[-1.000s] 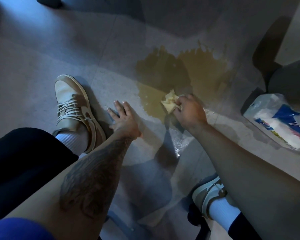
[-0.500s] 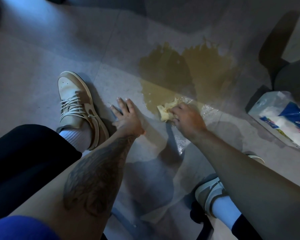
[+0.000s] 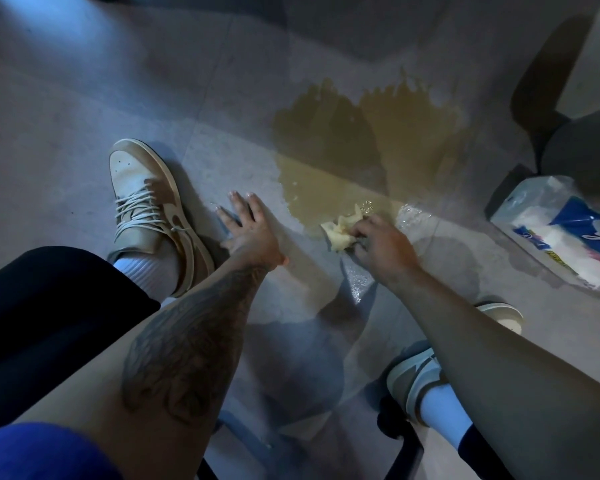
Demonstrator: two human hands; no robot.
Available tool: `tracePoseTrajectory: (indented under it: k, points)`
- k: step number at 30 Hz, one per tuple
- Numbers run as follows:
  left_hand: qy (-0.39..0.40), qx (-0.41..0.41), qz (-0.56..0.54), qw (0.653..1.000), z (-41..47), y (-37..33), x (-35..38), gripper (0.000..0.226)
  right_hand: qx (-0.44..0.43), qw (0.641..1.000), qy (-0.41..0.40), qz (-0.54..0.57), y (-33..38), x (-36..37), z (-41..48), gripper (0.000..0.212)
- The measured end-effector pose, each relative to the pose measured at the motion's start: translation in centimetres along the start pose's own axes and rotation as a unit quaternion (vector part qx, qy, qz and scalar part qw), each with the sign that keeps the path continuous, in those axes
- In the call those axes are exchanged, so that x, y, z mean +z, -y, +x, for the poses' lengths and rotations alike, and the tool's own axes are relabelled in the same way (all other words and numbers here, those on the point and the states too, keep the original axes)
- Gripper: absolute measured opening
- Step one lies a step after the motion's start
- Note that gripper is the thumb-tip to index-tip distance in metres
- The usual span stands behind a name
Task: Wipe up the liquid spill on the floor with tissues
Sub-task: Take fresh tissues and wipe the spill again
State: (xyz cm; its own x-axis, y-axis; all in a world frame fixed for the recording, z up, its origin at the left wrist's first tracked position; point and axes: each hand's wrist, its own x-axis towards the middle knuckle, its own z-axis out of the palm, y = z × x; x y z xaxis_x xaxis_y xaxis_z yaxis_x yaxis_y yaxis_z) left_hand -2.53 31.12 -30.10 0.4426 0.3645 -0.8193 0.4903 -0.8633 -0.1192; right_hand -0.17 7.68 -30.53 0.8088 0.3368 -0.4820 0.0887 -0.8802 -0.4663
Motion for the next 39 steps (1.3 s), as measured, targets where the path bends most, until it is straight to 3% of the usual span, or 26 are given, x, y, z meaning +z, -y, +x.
tracePoseTrajectory:
  k: [8, 11, 15, 20, 22, 25, 28, 30, 33, 39]
  points:
    - [-0.005, 0.006, -0.002, 1.0, 0.1, 0.1, 0.2, 0.149, 0.118, 0.98, -0.157, -0.003, -2.3, -3.9, 2.5, 0.02]
    - [-0.007, 0.006, -0.001, 1.0, 0.3, 0.1, 0.3, 0.15, 0.157, 0.978, -0.136, -0.007, -3.4, -4.3, 2.5, 0.021]
    - [-0.011, 0.01, -0.003, 1.0, 0.5, 0.2, 0.5, 0.15, 0.137, 0.982, -0.129, 0.025, -2.4, -3.0, 1.8, 0.042]
    - [-0.02, 0.02, -0.003, 1.0, 0.3, 0.6, 0.6, 0.148, 0.09, 0.994, -0.057, 0.024, -0.7, -2.3, 1.8, 0.033]
    - [-0.025, 0.025, -0.015, 0.999, 0.2, 0.6, 0.5, 0.139, 0.086, 0.995, -0.041, 0.038, 0.0, -2.9, 1.8, 0.027]
    - [-0.034, 0.022, -0.032, 0.999, -0.1, 0.3, -1.1, 0.106, 0.077, 0.995, -0.05, 0.038, 1.0, -4.6, 1.8, 0.023]
    - [-0.093, 0.132, -0.051, 0.986, -1.7, -1.4, -4.1, 0.076, 0.061, 0.995, -0.069, 0.038, 1.8, -6.9, 1.4, 0.023]
    - [-0.147, 0.241, -0.097, 0.954, -3.8, -3.5, -6.5, 0.064, 0.051, 0.995, -0.079, 0.036, 2.4, -8.6, 0.9, 0.024]
    - [-0.16, 0.357, -0.123, 0.912, -6.9, -7.5, -9.9, 0.055, 0.03, 0.993, -0.104, 0.04, 2.9, -11.5, 0.1, 0.025]
    - [-0.181, 0.43, -0.095, 0.88, -11.3, -14.8, -15.8, 0.046, -0.002, 0.983, -0.178, 0.038, 1.6, -19.9, -1.6, 0.023]
